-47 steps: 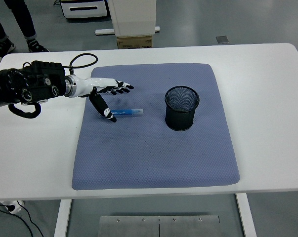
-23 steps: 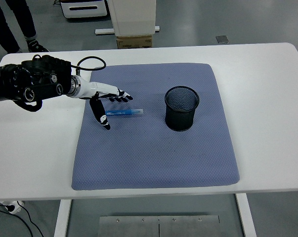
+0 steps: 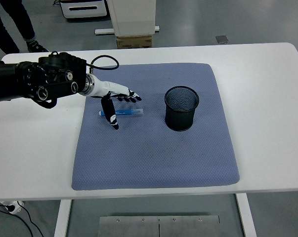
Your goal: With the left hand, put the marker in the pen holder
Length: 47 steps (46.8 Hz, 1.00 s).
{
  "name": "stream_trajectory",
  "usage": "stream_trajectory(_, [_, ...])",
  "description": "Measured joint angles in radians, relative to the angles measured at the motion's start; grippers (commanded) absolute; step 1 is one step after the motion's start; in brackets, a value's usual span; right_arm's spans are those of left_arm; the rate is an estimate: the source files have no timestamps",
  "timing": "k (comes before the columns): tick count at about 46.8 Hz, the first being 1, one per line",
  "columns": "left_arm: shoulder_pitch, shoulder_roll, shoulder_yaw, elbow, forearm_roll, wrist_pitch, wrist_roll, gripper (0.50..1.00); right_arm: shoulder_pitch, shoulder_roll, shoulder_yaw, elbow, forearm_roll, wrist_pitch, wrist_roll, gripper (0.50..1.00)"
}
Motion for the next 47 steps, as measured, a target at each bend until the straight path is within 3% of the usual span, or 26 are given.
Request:
stream_trajectory(11, [-0.007, -0.033, -0.005, 0.0, 0.037, 0.0, 0.026, 1.0, 0.0, 0.0, 0.0, 0.0, 0.0, 0.0, 0.0, 1.0])
stream_trajectory(24, [-0.007, -0.035, -0.003, 0.001, 0.087, 0.0, 0.027, 0.827, 0.0, 0.0, 0.0, 0.0, 0.0, 0.0, 0.0, 1.0])
stream_trajectory(33, [-0.006, -0.035, -0.001, 0.003, 0.113, -0.001, 0.037, 0.748, 0.0, 0.0, 0.0, 0.0, 0.0, 0.0, 0.0, 1.0])
stream_trajectory(39, [-0.006, -0.035, 0.0, 0.003, 0.113, -0.001, 0.044, 0.736, 0.0, 0.0, 0.0, 0.0, 0.0, 0.0, 0.0, 1.0])
stream_trajectory(47, [-0.006, -0.035, 0.0, 0.003, 0.113, -0.001, 0.044, 0.675, 0.0, 0.0, 0.0, 0.0, 0.0, 0.0, 0.0, 1.0])
